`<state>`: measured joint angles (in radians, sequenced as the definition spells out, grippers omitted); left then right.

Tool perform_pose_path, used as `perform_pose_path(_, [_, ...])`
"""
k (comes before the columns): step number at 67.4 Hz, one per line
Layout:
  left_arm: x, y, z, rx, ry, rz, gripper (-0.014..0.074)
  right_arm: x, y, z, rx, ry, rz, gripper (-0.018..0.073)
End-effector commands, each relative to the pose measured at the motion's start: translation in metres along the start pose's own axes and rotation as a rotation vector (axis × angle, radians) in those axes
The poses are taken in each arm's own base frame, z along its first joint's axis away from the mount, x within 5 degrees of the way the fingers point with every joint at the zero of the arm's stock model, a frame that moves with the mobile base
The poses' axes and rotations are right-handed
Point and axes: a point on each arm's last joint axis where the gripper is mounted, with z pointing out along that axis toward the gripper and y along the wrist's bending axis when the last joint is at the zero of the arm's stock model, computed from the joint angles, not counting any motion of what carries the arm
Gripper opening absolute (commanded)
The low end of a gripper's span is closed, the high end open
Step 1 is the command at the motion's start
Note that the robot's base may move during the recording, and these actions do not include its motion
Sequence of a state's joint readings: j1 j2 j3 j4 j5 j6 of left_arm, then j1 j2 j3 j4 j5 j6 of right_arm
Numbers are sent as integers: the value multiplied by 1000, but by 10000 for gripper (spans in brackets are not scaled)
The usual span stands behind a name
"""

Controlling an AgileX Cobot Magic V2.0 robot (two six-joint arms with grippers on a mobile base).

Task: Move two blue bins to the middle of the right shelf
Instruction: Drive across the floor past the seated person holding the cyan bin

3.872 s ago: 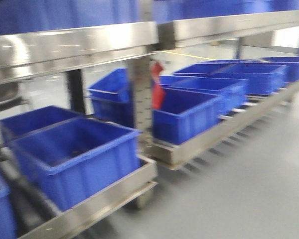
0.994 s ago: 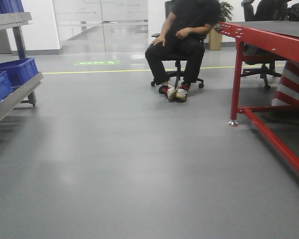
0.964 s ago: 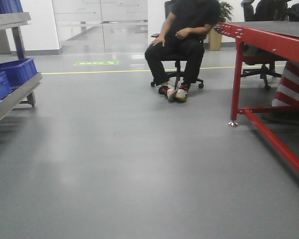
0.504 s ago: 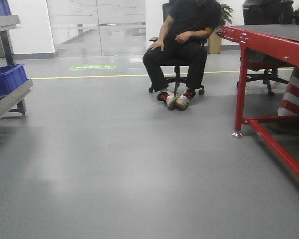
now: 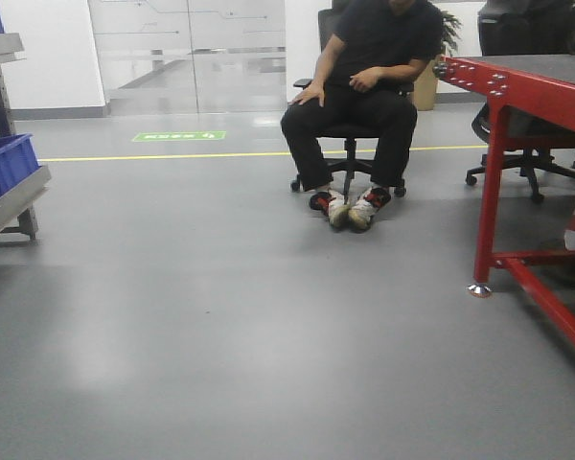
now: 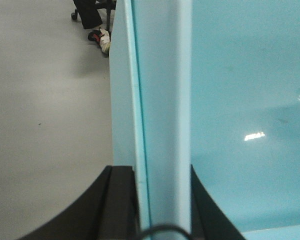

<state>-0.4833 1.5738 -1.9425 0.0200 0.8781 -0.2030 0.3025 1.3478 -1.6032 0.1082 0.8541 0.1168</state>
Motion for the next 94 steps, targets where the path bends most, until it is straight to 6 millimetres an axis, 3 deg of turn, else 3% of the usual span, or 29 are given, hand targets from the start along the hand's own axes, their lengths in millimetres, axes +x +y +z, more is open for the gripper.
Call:
perform_pose_path(1, [-19,-6,-14,60,-169,-32,-111,-10,3,-11,-21,-90,-23,-154])
perform_pose_path(94, [-19,-6,-13,60,-167,-32,-111,-10,3,-11,-21,-90,-23,-154])
